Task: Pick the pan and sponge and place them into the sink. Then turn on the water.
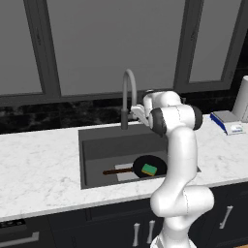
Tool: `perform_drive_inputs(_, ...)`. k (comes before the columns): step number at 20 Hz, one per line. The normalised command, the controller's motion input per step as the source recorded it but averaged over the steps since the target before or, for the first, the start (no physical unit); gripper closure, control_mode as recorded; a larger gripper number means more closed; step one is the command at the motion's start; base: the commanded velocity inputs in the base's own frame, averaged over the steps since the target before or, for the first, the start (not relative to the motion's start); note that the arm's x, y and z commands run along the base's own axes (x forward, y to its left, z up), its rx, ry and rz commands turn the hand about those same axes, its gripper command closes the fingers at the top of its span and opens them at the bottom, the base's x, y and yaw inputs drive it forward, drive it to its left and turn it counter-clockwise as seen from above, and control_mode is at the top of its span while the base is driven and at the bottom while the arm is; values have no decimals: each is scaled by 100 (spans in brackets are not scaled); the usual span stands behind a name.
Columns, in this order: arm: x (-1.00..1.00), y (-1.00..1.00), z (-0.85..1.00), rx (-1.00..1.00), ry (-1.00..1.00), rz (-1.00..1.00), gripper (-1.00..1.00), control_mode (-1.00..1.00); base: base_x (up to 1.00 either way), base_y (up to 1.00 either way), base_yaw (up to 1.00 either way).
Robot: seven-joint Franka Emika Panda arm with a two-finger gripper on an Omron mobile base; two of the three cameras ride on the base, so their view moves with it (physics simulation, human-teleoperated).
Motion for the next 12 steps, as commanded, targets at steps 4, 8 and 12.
perform_drive_inputs(4,26,0,-11,4,0,0,-100,-100,0,0,0)
perform_drive_inputs(8,13,5,-20,3,0,0,100,-100,0,0,0)
perform_drive_inputs(12,1,3,-10,2,0,0,100,-100,0,0,0)
